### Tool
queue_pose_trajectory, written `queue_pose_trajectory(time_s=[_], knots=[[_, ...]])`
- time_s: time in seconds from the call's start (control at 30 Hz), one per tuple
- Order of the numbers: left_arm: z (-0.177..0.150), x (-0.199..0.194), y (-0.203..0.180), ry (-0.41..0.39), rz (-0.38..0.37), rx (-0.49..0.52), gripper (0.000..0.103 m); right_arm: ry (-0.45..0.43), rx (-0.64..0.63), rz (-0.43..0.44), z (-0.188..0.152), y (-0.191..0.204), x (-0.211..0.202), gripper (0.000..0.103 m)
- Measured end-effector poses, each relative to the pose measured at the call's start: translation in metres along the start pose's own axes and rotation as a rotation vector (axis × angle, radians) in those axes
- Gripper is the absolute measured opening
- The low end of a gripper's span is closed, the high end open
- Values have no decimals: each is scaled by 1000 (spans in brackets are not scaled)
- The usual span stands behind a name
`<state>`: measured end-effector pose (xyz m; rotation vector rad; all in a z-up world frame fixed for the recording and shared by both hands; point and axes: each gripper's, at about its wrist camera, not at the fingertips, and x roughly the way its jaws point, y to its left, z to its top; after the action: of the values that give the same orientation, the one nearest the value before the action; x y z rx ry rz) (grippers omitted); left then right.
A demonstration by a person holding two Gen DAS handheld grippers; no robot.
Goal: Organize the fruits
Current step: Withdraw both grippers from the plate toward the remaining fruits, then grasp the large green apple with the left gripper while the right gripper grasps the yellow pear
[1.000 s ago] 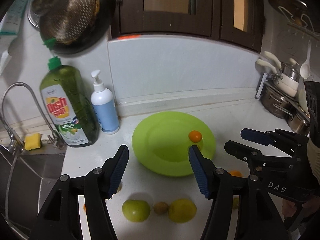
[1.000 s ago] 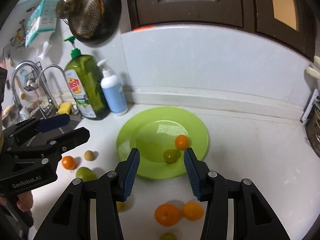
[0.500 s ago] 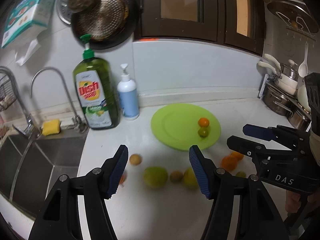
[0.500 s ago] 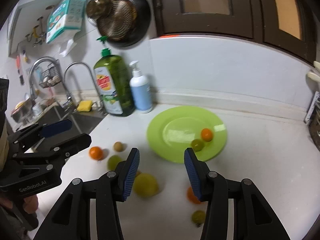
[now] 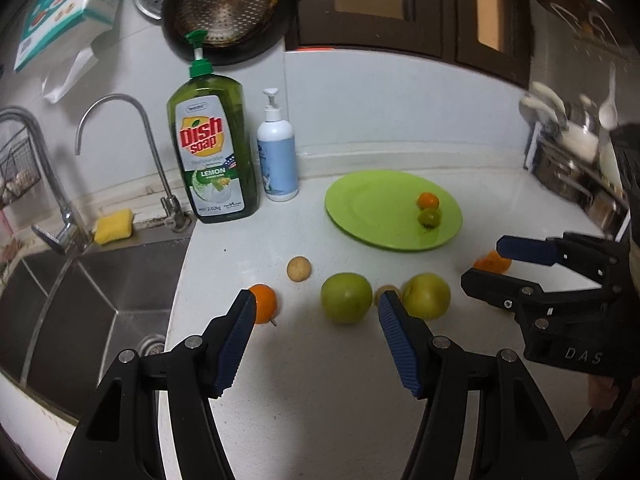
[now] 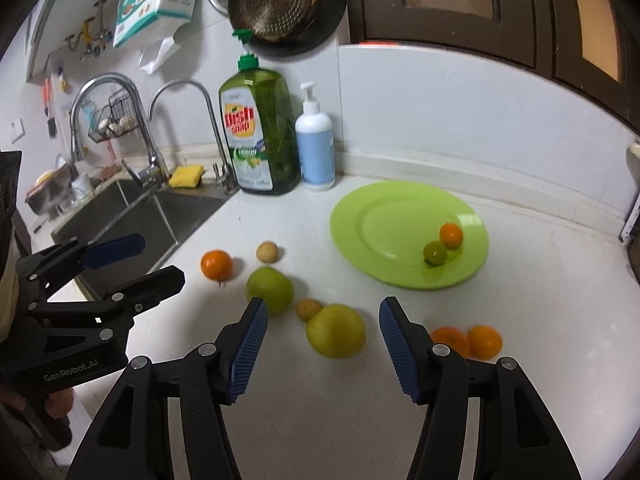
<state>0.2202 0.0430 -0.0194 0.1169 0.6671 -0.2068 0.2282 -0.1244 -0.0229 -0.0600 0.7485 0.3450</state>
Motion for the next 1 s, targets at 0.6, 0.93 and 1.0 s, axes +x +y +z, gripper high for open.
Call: queue_pose_trajectory(time_s=[0.6,0.93,1.0], knots=[[-1,72,-1,69,-154,96,62,168,-7,31,-11,-9,67,59],[-3,101,-4,130,-189,97,62,214,8,36,-13,-12,86,59],[-4,104,-5,137,-192,97,62,218,11,42,-13,-13,87,59]])
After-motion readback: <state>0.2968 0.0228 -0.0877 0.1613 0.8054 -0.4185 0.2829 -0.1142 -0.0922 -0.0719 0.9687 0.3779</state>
